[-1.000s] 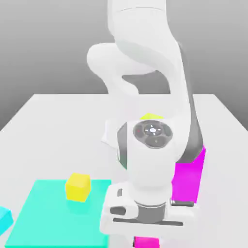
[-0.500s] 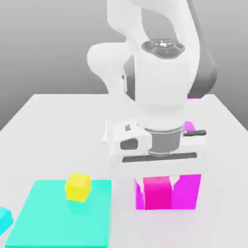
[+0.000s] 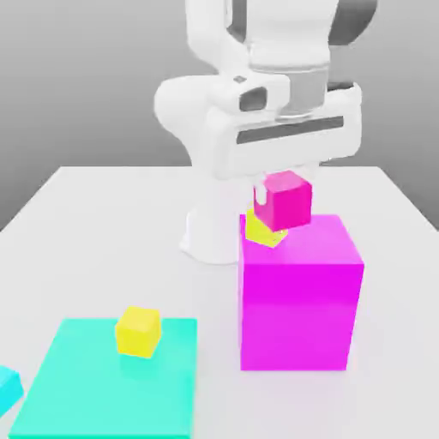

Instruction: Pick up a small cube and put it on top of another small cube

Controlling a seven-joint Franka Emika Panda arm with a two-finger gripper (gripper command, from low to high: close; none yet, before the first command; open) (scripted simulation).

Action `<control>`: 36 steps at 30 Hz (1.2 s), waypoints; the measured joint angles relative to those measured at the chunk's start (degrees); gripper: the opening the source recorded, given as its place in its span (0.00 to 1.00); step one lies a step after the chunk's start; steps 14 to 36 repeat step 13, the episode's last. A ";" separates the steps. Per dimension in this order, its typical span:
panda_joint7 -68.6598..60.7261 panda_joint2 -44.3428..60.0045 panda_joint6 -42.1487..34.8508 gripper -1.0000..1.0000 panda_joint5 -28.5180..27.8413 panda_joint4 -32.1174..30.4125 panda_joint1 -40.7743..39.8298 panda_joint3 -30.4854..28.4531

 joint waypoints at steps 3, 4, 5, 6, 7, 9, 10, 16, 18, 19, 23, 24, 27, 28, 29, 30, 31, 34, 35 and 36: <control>-2.59 -6.24 -4.19 0.00 -0.53 -2.03 0.80 -0.14; -3.43 -8.31 -5.57 0.00 -0.73 -2.71 1.06 -0.18; -4.12 -9.86 -6.25 0.00 -0.88 -3.57 1.27 -0.19; -4.49 -10.24 -5.36 0.00 -0.91 -4.83 1.36 -0.13; -4.70 -10.03 -3.68 0.00 -0.86 -6.30 1.38 -0.04; -4.96 -8.85 0.70 0.00 -0.65 -9.50 1.35 0.21; -5.01 -8.30 2.49 1.00 -0.61 -10.75 1.38 0.27; -5.02 -8.30 2.49 1.00 -0.60 -10.75 1.38 0.27; -5.02 -8.30 2.49 1.00 -0.60 -10.75 1.38 0.27; -5.02 -8.30 2.49 1.00 -0.60 -10.75 1.38 0.27; -5.02 -8.30 2.49 1.00 -0.60 -10.75 1.38 0.27; -5.02 -8.30 2.49 1.00 -0.60 -10.75 1.38 0.27; -5.02 -8.30 2.49 1.00 -0.60 -10.75 1.38 0.27; -5.02 -8.30 2.49 1.00 -0.60 -10.75 1.38 0.27; -5.02 -8.30 2.49 1.00 -0.60 -10.75 1.38 0.27; -5.02 -8.30 2.49 1.00 -0.60 -10.75 1.38 0.27; -5.02 -8.30 2.49 1.00 -0.60 -10.75 1.38 0.27; -5.02 -8.30 2.49 1.00 -0.60 -10.75 1.38 0.27; -5.02 -8.30 2.49 1.00 -0.60 -10.75 1.38 0.27; -5.02 -8.30 2.49 1.00 -0.60 -10.75 1.38 0.27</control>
